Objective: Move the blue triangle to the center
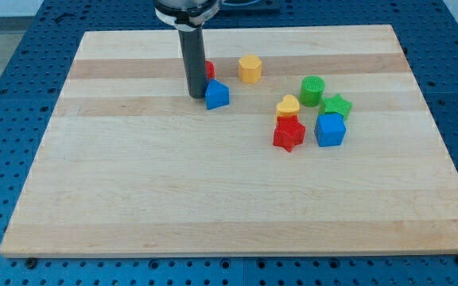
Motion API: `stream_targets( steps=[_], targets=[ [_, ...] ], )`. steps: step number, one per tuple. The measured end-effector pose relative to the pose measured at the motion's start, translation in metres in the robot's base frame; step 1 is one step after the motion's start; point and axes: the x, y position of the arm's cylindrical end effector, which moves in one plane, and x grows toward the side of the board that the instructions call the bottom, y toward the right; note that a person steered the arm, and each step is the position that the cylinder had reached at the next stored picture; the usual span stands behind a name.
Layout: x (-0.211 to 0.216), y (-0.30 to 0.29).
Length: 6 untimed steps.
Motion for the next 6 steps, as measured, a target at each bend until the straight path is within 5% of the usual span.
stream_targets(
  steps=[3, 6],
  targets=[
    [0.019, 0.036],
    [-0.007, 0.059]
  ],
)
